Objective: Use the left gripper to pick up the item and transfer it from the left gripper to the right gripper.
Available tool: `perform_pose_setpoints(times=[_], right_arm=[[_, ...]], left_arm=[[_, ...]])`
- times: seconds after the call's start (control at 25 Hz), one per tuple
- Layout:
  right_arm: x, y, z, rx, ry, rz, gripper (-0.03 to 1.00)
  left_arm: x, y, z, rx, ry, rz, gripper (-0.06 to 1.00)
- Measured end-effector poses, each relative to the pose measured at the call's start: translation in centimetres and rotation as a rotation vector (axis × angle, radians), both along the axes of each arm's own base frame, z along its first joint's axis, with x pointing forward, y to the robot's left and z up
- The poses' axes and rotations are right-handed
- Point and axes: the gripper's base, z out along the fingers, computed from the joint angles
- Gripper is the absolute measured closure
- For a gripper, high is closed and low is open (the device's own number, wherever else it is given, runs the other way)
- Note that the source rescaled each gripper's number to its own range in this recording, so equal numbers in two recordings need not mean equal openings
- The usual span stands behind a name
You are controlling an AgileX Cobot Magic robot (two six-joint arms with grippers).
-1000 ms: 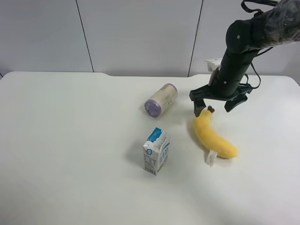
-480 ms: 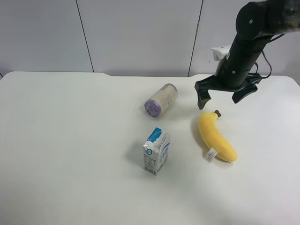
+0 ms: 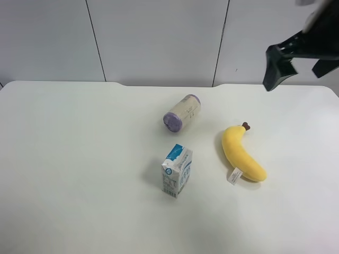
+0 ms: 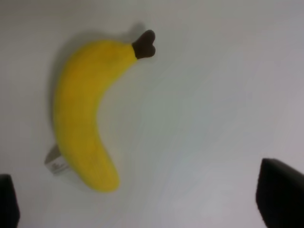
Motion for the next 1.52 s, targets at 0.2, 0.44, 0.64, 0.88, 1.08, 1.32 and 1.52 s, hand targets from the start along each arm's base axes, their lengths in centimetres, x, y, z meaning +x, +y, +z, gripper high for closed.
perform_pose_setpoints(times=[0.2,0.44,0.64,0.88,1.08,1.32,1.52], right_arm=[[-5.8,-1.4,3.9,0.044,-0.14,0.017,-0.03],[-14.2,-3.6,1.6,0.075,-0.204,0.022,-0.03],[-19.7,-5.1,-2.0,0.093,-0.284,0.027,-0.03],[-23.7,-6.0,-5.1,0.167,-0.406,0.0,-0.03],[-25.9,-6.5,-5.9,0.238,-0.573,0.001,-0.03],[-26.0,-6.5,-7.1,0.259,-0.629,-0.003,-0.03],[-25.9,-6.5,-7.0,0.263,-0.642,-0.002,-0.03]], left_arm=[[0.0,0.0,0.0,0.0,0.0,0.0,-0.06],[0.0,0.0,0.0,0.0,0.0,0.0,-0.06],[0.0,0.0,0.0,0.0,0.0,0.0,-0.06],[0.0,0.0,0.0,0.0,0.0,0.0,-0.06],[0.0,0.0,0.0,0.0,0.0,0.0,-0.06],[0.0,0.0,0.0,0.0,0.0,0.0,-0.06],[0.0,0.0,0.0,0.0,0.0,0.0,-0.06]])
